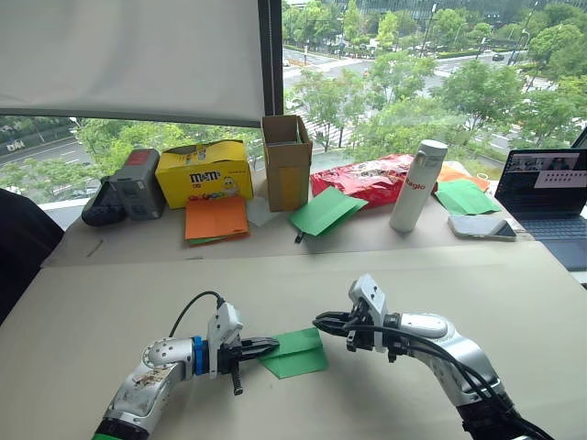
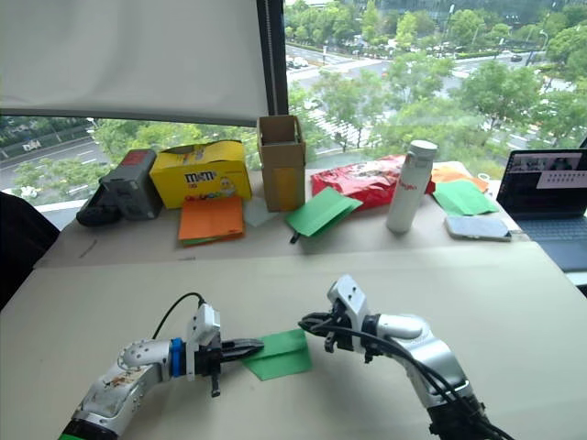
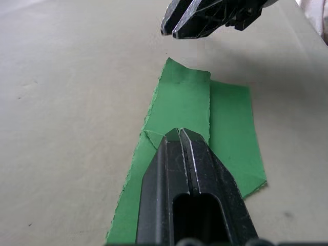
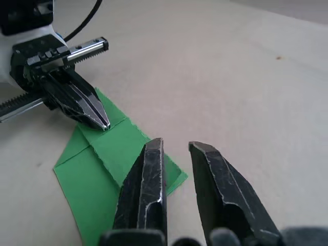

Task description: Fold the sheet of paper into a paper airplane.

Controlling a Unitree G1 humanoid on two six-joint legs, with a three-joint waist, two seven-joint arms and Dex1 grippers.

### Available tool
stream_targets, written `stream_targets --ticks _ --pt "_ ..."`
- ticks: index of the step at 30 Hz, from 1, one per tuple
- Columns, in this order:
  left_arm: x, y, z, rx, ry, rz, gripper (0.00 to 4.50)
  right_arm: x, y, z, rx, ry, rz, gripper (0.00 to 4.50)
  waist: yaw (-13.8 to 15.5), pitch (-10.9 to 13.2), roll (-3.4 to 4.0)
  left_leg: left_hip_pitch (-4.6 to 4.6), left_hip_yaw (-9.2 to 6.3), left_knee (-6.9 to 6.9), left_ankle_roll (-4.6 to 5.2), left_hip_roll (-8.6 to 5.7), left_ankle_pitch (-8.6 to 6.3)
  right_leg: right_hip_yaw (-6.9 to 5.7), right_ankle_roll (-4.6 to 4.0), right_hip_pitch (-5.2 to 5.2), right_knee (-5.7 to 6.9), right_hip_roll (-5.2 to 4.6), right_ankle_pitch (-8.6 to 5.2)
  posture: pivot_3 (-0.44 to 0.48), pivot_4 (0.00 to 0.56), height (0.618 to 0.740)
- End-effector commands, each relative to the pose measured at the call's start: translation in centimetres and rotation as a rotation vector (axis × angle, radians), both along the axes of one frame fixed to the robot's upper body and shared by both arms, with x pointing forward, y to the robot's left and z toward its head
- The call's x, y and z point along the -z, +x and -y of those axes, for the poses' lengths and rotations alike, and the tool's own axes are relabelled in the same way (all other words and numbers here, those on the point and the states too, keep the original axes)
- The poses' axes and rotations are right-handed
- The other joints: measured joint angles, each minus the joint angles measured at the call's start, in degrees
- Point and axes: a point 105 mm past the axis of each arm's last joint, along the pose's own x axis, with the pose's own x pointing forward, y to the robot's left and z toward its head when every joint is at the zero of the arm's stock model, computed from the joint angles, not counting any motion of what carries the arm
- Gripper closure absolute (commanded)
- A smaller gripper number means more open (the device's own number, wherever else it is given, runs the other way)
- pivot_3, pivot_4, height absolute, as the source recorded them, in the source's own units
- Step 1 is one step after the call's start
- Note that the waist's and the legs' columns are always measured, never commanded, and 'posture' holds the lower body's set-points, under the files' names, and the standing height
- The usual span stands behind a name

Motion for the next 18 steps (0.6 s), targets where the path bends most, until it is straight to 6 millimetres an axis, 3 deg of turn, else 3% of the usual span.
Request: stream_targets --ticks 1,2,9,14,18 --pt "0.7 0.0 -0.1 -0.014 0.010 -0.024 4.50 -1.1 -0.1 0.3 -0.011 0.039 -0.034 2.25 0.0 0.0 -0.01 0.01 0.00 0.00 0.00 0.01 0.00 0.00 0.00 0.01 -0.01 0.00 0.00 0.000 0.150 0.740" --pt "0.6 0.1 -0.1 -0.014 0.009 -0.023 4.50 -0.7 -0.1 0.3 -0.011 0.026 -0.048 2.02 0.0 0.0 0.00 0.01 0.00 0.00 0.00 0.01 0.00 -0.01 0.00 0.01 -0.01 0.01 0.00 0.000 0.150 0.740" --pt "-0.1 0.0 -0.4 -0.022 -0.001 0.006 4.50 1.1 -0.7 -0.9 -0.058 0.023 -0.176 2.02 0.0 0.0 0.00 -0.01 0.00 0.00 0.00 0.01 0.00 0.00 0.00 -0.01 -0.01 -0.01 0.00 0.000 0.150 0.740" --pt "-2.3 -1.9 -1.7 0.077 -0.048 -0.060 4.50 0.8 -0.5 -1.1 -0.063 0.058 -0.201 2.02 -0.5 0.2 -0.20 -0.11 0.00 0.00 0.01 0.02 0.00 0.00 0.00 -0.12 0.02 0.00 0.00 0.000 0.150 0.740" --pt "-2.9 -1.7 -3.2 0.056 -0.017 -0.056 4.50 0.8 -0.6 -1.2 -0.081 0.064 -0.216 2.02 -0.8 0.3 -0.17 -0.21 -0.02 -0.02 0.00 0.04 -0.01 -0.02 0.00 -0.26 0.04 0.01 0.00 0.000 0.150 0.740"
